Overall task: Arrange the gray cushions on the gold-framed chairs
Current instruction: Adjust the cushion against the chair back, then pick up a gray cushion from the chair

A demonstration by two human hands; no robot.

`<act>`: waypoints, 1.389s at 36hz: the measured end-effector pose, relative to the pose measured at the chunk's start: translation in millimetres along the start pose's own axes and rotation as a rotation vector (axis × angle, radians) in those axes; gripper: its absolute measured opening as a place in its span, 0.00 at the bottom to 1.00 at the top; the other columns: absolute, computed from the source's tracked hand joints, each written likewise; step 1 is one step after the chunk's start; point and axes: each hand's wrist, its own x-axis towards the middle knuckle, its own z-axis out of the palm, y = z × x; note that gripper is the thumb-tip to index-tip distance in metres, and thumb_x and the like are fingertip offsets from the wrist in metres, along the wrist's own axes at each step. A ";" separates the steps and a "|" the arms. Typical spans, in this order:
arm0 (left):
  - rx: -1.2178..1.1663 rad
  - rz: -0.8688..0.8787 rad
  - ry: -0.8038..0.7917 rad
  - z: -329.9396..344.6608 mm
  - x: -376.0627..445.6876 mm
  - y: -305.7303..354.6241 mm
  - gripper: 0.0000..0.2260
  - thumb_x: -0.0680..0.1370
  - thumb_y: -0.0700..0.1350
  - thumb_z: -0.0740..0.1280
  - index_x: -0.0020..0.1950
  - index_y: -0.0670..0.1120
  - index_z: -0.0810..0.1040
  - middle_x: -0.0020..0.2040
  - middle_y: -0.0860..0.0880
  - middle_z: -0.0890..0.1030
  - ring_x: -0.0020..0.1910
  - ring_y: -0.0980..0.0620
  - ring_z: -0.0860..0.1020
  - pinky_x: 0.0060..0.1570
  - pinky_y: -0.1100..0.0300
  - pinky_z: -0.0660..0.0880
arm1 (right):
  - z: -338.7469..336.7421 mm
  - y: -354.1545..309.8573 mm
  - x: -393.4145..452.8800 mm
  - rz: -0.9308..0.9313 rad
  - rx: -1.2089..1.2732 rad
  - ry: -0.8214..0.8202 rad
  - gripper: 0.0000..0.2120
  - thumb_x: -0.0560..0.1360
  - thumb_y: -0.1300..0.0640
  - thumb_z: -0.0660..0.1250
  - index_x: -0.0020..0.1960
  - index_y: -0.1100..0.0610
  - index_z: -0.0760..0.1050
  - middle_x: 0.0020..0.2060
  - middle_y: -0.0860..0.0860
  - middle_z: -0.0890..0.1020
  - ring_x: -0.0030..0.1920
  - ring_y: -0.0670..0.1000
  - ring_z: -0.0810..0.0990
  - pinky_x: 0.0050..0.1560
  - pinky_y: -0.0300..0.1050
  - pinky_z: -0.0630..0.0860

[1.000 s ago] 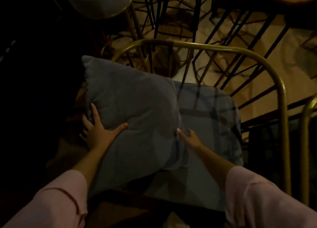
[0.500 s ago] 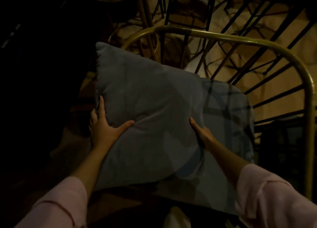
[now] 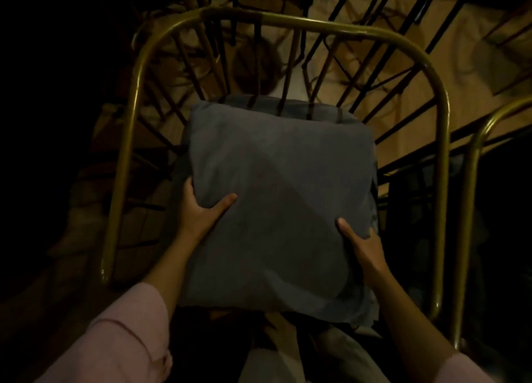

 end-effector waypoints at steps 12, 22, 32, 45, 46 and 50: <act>0.204 -0.169 -0.087 22.2 7.1 -55.1 0.60 0.50 0.74 0.73 0.76 0.61 0.51 0.77 0.46 0.60 0.74 0.41 0.63 0.69 0.38 0.65 | 0.6 44.0 38.1 0.058 -0.125 -0.101 0.47 0.62 0.39 0.77 0.75 0.52 0.64 0.69 0.52 0.75 0.66 0.56 0.76 0.63 0.52 0.76; 0.372 -0.013 0.133 62.6 -67.8 -31.0 0.40 0.72 0.62 0.68 0.77 0.49 0.54 0.79 0.43 0.53 0.76 0.39 0.58 0.72 0.41 0.60 | -25.7 22.2 8.5 -0.132 -0.123 0.083 0.48 0.69 0.39 0.71 0.80 0.54 0.52 0.77 0.55 0.63 0.76 0.56 0.64 0.74 0.54 0.65; 0.177 0.321 -0.097 205.2 -208.9 48.7 0.32 0.73 0.52 0.69 0.73 0.43 0.65 0.74 0.40 0.65 0.74 0.41 0.64 0.73 0.49 0.62 | -208.2 10.9 -36.4 -0.537 -0.223 0.511 0.21 0.76 0.56 0.68 0.68 0.59 0.73 0.63 0.57 0.79 0.65 0.55 0.77 0.67 0.55 0.73; -0.008 0.213 -0.498 429.7 -338.1 132.3 0.31 0.75 0.49 0.70 0.75 0.45 0.62 0.74 0.43 0.66 0.71 0.44 0.69 0.68 0.53 0.69 | -530.6 81.9 -27.7 -0.073 -0.224 0.895 0.33 0.75 0.43 0.68 0.70 0.64 0.68 0.67 0.65 0.75 0.67 0.65 0.72 0.69 0.58 0.67; -0.017 0.146 -0.519 443.5 -344.1 136.3 0.35 0.74 0.53 0.71 0.76 0.46 0.60 0.75 0.43 0.65 0.72 0.44 0.67 0.69 0.51 0.68 | -546.4 85.3 -22.5 -0.010 -0.205 0.877 0.36 0.74 0.39 0.67 0.71 0.63 0.67 0.68 0.64 0.74 0.68 0.65 0.72 0.69 0.58 0.67; -0.085 -0.036 -0.567 486.4 -363.8 147.1 0.43 0.70 0.59 0.73 0.78 0.50 0.55 0.76 0.46 0.64 0.74 0.45 0.66 0.71 0.51 0.66 | -596.6 99.0 0.5 0.141 -0.149 0.782 0.55 0.61 0.19 0.58 0.75 0.57 0.64 0.73 0.60 0.69 0.71 0.63 0.69 0.71 0.62 0.66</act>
